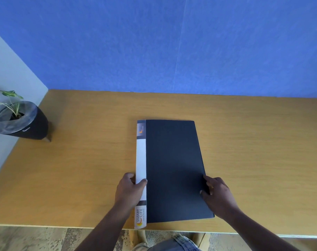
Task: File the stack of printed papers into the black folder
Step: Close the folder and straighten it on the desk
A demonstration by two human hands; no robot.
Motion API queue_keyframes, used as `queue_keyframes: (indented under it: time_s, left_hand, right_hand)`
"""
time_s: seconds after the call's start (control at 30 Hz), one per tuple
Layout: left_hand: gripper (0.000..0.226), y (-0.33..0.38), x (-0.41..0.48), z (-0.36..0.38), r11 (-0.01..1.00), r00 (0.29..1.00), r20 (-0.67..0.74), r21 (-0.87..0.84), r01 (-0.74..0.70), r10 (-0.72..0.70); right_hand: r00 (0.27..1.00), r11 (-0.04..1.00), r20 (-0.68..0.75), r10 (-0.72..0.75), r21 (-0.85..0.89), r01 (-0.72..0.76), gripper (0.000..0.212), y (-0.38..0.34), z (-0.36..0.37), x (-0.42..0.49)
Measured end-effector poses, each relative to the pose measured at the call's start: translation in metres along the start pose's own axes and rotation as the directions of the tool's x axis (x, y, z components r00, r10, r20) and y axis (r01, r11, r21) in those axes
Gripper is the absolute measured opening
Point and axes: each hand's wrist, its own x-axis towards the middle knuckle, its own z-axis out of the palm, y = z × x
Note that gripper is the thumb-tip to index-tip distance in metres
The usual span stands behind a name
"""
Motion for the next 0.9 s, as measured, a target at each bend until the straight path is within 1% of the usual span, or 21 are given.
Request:
queue_keyframes:
  time_s: [0.13,0.27,0.43,0.6,0.67,0.77,0.83,0.9]
  left_hand:
    - [0.041,0.006,0.002,0.001,0.997,0.999,0.004,-0.065,0.041,-0.041]
    - [0.046,0.014,0.003,-0.004,0.981,0.997,0.027,-0.179,0.071,-0.068]
    - [0.035,0.029,-0.002,-0.004,0.954,0.989,0.150,-0.298,0.038,0.007]
    - [0.030,0.033,-0.006,0.004,0.933,0.985,0.170,-0.357,0.045,0.017]
    - [0.028,0.033,-0.006,0.006,0.928,0.986,0.167,-0.370,0.053,0.010]
    - [0.021,0.033,-0.008,0.007,0.913,0.988,0.157,-0.404,0.057,0.007]
    - [0.019,0.035,-0.008,0.007,0.900,0.986,0.165,-0.430,0.070,0.002]
    - [0.018,0.037,-0.008,0.007,0.892,0.982,0.187,-0.444,0.082,0.002]
  right_hand:
    - [1.000,0.999,0.014,0.002,-0.034,-0.002,0.066,-0.001,0.002,-0.001]
    - [1.000,1.000,0.027,-0.009,-0.019,0.009,0.066,0.002,-0.001,0.000]
    - [1.000,1.000,0.019,-0.002,0.007,0.002,0.061,0.005,-0.001,0.003]
    - [1.000,0.998,-0.001,0.006,0.063,-0.006,0.057,0.007,0.000,0.006]
    - [0.999,0.993,-0.025,0.032,0.115,-0.029,0.049,0.006,-0.002,0.008]
    - [0.992,0.970,-0.078,0.094,0.230,-0.074,0.030,0.005,-0.008,0.015]
    - [0.983,0.940,-0.083,0.162,0.317,-0.128,0.027,0.004,-0.014,0.018]
    - [0.975,0.870,-0.032,0.218,0.459,-0.179,0.027,0.001,-0.020,0.021]
